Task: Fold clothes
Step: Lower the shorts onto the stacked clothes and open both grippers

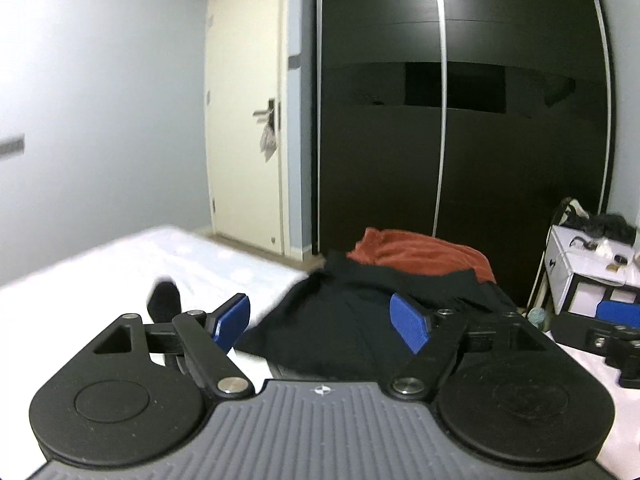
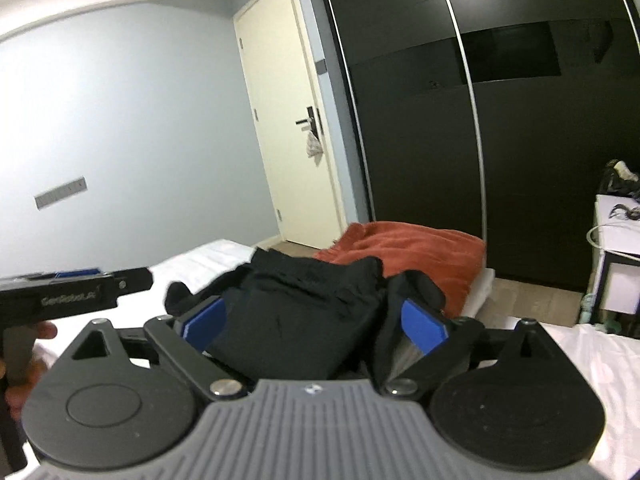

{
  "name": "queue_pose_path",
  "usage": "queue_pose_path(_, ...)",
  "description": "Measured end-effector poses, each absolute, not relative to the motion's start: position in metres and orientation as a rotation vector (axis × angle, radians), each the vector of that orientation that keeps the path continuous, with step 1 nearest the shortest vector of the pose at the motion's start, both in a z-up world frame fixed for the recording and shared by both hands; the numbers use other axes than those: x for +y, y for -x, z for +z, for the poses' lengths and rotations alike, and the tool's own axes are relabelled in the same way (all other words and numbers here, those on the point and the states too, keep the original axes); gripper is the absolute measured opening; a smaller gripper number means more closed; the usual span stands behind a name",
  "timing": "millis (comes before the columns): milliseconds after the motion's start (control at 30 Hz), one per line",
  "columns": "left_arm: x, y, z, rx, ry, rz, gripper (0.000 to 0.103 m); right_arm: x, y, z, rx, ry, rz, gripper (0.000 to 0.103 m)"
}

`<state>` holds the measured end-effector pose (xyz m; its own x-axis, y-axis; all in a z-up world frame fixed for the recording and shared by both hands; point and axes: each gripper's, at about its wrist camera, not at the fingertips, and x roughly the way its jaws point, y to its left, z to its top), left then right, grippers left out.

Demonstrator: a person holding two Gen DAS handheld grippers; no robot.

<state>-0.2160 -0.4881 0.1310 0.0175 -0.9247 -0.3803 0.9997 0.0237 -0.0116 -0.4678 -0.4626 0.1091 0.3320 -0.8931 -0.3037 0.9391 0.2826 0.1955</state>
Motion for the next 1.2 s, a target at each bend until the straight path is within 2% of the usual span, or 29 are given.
queue_pose_path(467, -0.470, 0.240, 0.087, 0.411, -0.307, -1.393, 0.077, -0.449, 0.477, 0.082, 0.163, -0.316, -1.257, 0.100)
queue_pose_path(1200, -0.454, 0.257, 0.088, 0.374, -0.345, -1.396, 0.077, -0.452, 0.489, 0.084, 0.097, -0.329, -1.260, 0.101)
